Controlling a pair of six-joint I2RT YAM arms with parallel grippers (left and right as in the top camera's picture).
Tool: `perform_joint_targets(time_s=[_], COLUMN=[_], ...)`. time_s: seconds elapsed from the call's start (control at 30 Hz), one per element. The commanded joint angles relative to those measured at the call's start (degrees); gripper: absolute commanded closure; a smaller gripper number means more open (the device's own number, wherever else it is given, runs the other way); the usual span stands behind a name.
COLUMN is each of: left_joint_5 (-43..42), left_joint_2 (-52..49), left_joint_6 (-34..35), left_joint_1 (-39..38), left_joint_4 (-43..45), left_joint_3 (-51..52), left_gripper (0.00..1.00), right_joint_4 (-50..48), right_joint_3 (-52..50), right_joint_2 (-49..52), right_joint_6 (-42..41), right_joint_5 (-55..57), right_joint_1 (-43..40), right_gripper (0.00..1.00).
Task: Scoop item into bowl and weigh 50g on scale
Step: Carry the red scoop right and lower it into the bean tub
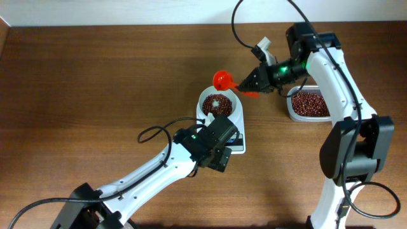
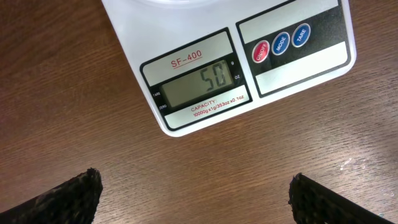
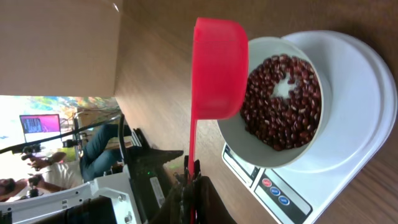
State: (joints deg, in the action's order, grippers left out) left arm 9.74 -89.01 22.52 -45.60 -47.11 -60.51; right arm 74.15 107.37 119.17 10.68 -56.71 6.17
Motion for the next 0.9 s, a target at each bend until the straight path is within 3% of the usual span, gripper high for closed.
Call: perform_joint_targets(time_s=[0.0, 0.17, 0.33, 0.6, 0.73, 0.87], left_joint_5=[0.61, 0.61, 0.61, 0.61, 0.61, 0.61], left_joint_2=[-0.28, -0.28, -0.28, -0.28, -0.28, -0.28], left_joint_6=[0.13, 0.13, 0.13, 0.13, 0.13, 0.13], left_joint_1=[0.17, 0.17, 0.17, 0.17, 0.17, 0.17], left_joint_4=[-0.02, -0.02, -0.02, -0.02, -0.02, -0.04], left_joint_3=[0.37, 0.37, 0.37, 0.37, 0.37, 0.37], left_gripper=[0.01, 0.01, 0.01, 0.01, 0.01, 0.01], right_joint_4=[0.59, 2.01, 4.26, 4.37, 6.23, 7.43], right_joint_3=[3.04, 4.74, 6.12, 6.1, 6.05, 6.05], right_joint_2=[0.13, 0.13, 0.13, 0.13, 0.13, 0.13], right_joint_6=[0.42, 0.42, 0.42, 0.39, 0.35, 0.37], right_joint_5=[-1.55, -1.14, -1.07, 21.88, 31.61, 32.0], right_joint_1=[-0.26, -1.62, -10.43, -24.57, -25.16, -24.94], right_gripper=[0.96, 0.96, 0.96, 0.96, 0.96, 0.96])
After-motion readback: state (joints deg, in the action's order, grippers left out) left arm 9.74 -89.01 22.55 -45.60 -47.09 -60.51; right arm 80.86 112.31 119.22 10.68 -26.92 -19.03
